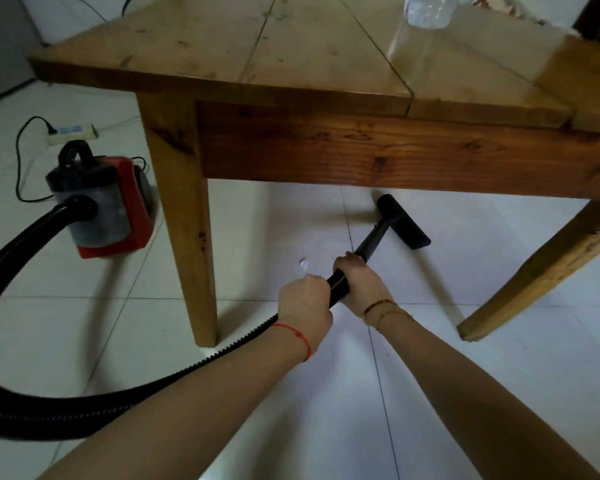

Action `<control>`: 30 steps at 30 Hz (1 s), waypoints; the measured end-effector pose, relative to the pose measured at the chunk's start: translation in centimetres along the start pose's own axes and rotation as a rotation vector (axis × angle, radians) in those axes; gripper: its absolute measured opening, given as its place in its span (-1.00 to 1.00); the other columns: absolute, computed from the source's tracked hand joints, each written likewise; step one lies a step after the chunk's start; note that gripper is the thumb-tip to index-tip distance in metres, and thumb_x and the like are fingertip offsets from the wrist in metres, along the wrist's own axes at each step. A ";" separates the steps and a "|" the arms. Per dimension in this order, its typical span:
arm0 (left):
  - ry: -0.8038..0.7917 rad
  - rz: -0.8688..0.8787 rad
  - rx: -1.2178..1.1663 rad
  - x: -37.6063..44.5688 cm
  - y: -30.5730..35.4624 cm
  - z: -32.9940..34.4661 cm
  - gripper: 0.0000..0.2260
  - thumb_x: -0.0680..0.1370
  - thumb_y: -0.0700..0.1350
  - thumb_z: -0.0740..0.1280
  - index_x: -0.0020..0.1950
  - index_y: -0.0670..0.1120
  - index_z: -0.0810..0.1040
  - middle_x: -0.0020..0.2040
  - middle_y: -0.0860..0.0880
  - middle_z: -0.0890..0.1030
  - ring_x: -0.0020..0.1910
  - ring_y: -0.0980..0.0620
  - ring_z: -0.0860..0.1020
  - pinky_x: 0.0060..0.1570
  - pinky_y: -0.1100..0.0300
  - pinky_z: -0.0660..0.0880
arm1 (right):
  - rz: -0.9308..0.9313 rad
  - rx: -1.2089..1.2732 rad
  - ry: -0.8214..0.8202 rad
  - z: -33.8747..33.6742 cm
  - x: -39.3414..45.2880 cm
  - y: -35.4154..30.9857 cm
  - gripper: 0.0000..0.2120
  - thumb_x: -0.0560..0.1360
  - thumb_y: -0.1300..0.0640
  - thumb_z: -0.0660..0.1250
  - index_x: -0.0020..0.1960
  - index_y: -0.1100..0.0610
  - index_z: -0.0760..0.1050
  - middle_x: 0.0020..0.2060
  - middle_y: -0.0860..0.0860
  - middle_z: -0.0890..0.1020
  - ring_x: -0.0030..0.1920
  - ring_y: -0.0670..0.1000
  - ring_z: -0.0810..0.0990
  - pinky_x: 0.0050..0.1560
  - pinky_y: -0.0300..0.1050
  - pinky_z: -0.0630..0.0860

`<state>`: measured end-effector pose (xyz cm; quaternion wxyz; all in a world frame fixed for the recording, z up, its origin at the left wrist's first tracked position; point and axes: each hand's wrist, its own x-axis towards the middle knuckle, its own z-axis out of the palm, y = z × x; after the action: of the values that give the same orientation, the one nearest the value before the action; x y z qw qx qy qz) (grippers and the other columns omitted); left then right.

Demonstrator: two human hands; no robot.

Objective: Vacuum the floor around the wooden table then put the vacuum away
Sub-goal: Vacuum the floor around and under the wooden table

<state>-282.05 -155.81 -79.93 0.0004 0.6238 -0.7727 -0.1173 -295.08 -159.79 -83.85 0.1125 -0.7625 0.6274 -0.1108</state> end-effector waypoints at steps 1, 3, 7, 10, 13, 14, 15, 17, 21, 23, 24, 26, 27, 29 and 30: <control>0.004 0.006 0.001 1.0 0.5 0.2 -0.76 0.49 -0.24 0.29 0.15 -0.17 0.49 0.00 -0.08 0.58 -0.11 -0.04 0.59 -0.29 0.19 0.37 | 0.016 -0.008 -0.008 -0.1 0.7 0.9 -0.90 0.44 0.32 0.31 -0.05 0.27 0.45 -0.02 0.17 0.52 0.03 0.14 0.52 0.05 -0.01 0.54; 0.012 0.016 -0.004 2.8 1.3 0.5 -0.72 0.49 -0.25 0.30 0.20 -0.18 0.47 0.06 -0.09 0.57 -0.05 -0.05 0.59 -0.20 0.18 0.41 | 0.054 -0.016 -0.016 -0.4 1.9 2.2 -0.89 0.45 0.29 0.31 -0.03 0.25 0.45 0.00 0.16 0.51 0.01 0.14 0.53 0.06 -0.05 0.54; 0.027 0.025 -0.009 4.9 1.9 0.5 -0.79 0.50 -0.24 0.29 0.14 -0.15 0.51 0.06 -0.08 0.58 0.00 -0.05 0.58 0.03 0.17 0.42 | 0.137 -0.022 -0.065 -0.6 3.8 3.3 -0.87 0.49 0.22 0.29 0.03 0.22 0.44 0.20 0.18 0.46 0.19 0.17 0.52 0.21 -0.04 0.49; 0.058 0.026 0.006 5.2 1.2 0.3 -0.80 0.51 -0.22 0.29 0.12 -0.14 0.52 0.03 -0.08 0.58 -0.03 -0.05 0.58 -0.09 0.19 0.40 | 0.134 -0.028 -0.051 -0.4 4.6 2.8 -0.90 0.48 0.23 0.29 -0.01 0.21 0.43 0.13 0.17 0.48 0.02 0.15 0.56 0.10 -0.01 0.55; 0.064 0.010 0.001 4.6 -0.1 -0.3 -0.81 0.52 -0.17 0.32 0.12 -0.13 0.52 0.01 -0.07 0.58 -0.06 -0.05 0.58 -0.24 0.19 0.36 | 0.121 -0.024 -0.052 -0.1 4.9 1.3 -0.90 0.47 0.22 0.30 -0.04 0.20 0.43 0.04 0.13 0.48 -0.06 0.13 0.54 -0.04 -0.05 0.54; 0.070 0.005 0.006 4.1 -0.6 -0.6 -0.81 0.52 -0.15 0.32 0.13 -0.13 0.53 0.00 -0.07 0.59 -0.07 -0.05 0.58 -0.24 0.19 0.37 | 0.108 -0.016 -0.052 -0.1 4.9 0.7 -0.90 0.46 0.21 0.31 -0.06 0.19 0.42 0.03 0.13 0.48 -0.07 0.13 0.53 -0.06 -0.06 0.53; 0.078 0.001 0.012 3.6 -1.2 -0.8 -0.80 0.52 -0.15 0.32 0.13 -0.13 0.53 0.00 -0.07 0.58 -0.08 -0.06 0.58 -0.25 0.19 0.37 | 0.087 -0.009 -0.049 0.0 4.8 -0.1 -0.90 0.46 0.21 0.32 -0.08 0.18 0.41 0.02 0.13 0.47 -0.09 0.12 0.52 -0.08 -0.08 0.51; 0.094 -0.009 0.017 2.2 -2.5 -1.3 -0.80 0.51 -0.15 0.31 0.12 -0.14 0.53 -0.01 -0.08 0.59 -0.10 -0.07 0.58 -0.26 0.19 0.36 | 0.028 0.004 -0.034 0.3 4.4 -1.8 -0.90 0.45 0.21 0.33 -0.10 0.17 0.40 -0.01 0.15 0.48 -0.10 0.12 0.51 -0.08 -0.09 0.49; 0.127 -0.061 0.046 -1.3 -5.5 -2.0 -0.82 0.49 -0.15 0.31 0.08 -0.12 0.53 -0.18 -0.05 0.50 -0.24 -0.05 0.51 -0.29 0.20 0.36 | -0.109 0.064 0.004 1.4 3.1 -5.7 -0.89 0.42 0.26 0.36 -0.08 0.26 0.47 -0.08 0.18 0.51 -0.08 0.15 0.52 -0.05 -0.04 0.51; 0.138 -0.091 0.066 -3.3 -7.1 -2.2 -0.84 0.50 -0.14 0.31 0.06 -0.11 0.53 -0.20 -0.04 0.48 -0.26 -0.04 0.49 -0.32 0.19 0.36 | -0.157 0.109 0.008 2.1 2.3 -8.1 -0.88 0.40 0.28 0.38 -0.09 0.26 0.47 -0.10 0.16 0.50 -0.08 0.16 0.52 -0.01 -0.02 0.52; 0.143 -0.103 0.083 -4.3 -7.9 -2.2 -0.85 0.50 -0.13 0.31 0.05 -0.11 0.52 -0.19 -0.05 0.50 -0.25 -0.04 0.51 -0.33 0.19 0.35 | -0.182 0.133 0.005 2.4 1.9 -9.2 -0.87 0.39 0.29 0.39 -0.10 0.25 0.48 -0.11 0.16 0.50 -0.07 0.17 0.53 0.03 -0.02 0.51; 0.154 -0.130 0.101 -6.4 -9.5 -2.3 -0.88 0.49 -0.12 0.30 0.01 -0.09 0.52 -0.24 -0.02 0.47 -0.30 -0.03 0.47 -0.34 0.19 0.34 | -0.236 0.154 -0.014 3.1 1.1 -11.5 -0.85 0.39 0.29 0.40 -0.08 0.25 0.48 -0.07 0.18 0.51 -0.01 0.18 0.52 0.10 -0.01 0.48; 0.157 -0.148 0.100 -7.4 -10.3 -2.4 -0.90 0.49 -0.12 0.31 -0.02 -0.08 0.51 -0.30 0.01 0.42 -0.33 -0.02 0.43 -0.35 0.19 0.34 | -0.261 0.157 -0.022 3.4 0.7 -12.6 -0.83 0.39 0.29 0.41 -0.06 0.26 0.48 -0.05 0.19 0.51 -0.01 0.17 0.51 0.10 0.00 0.48; 0.161 -0.179 0.092 -9.3 -11.7 -2.4 -0.92 0.46 -0.11 0.34 -0.08 -0.07 0.49 -0.39 0.03 0.33 -0.38 -0.01 0.41 -0.37 0.19 0.34 | -0.299 0.168 -0.038 4.0 -0.1 -14.5 -0.81 0.39 0.29 0.41 -0.03 0.25 0.48 -0.03 0.18 0.50 -0.01 0.16 0.49 0.07 0.01 0.49; 0.163 -0.188 0.089 -10.2 -12.3 -2.5 -0.92 0.45 -0.10 0.35 -0.11 -0.06 0.48 -0.40 0.03 0.33 -0.40 -0.01 0.41 -0.39 0.19 0.34 | -0.312 0.174 -0.048 4.2 -0.5 -15.5 -0.80 0.39 0.29 0.41 -0.02 0.24 0.47 -0.03 0.17 0.50 0.00 0.14 0.49 0.07 0.00 0.49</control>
<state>-267.60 -148.77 -78.28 0.0246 0.7002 -0.7128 -0.0315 -279.49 -156.22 -83.02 0.1742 -0.8405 0.4865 -0.1627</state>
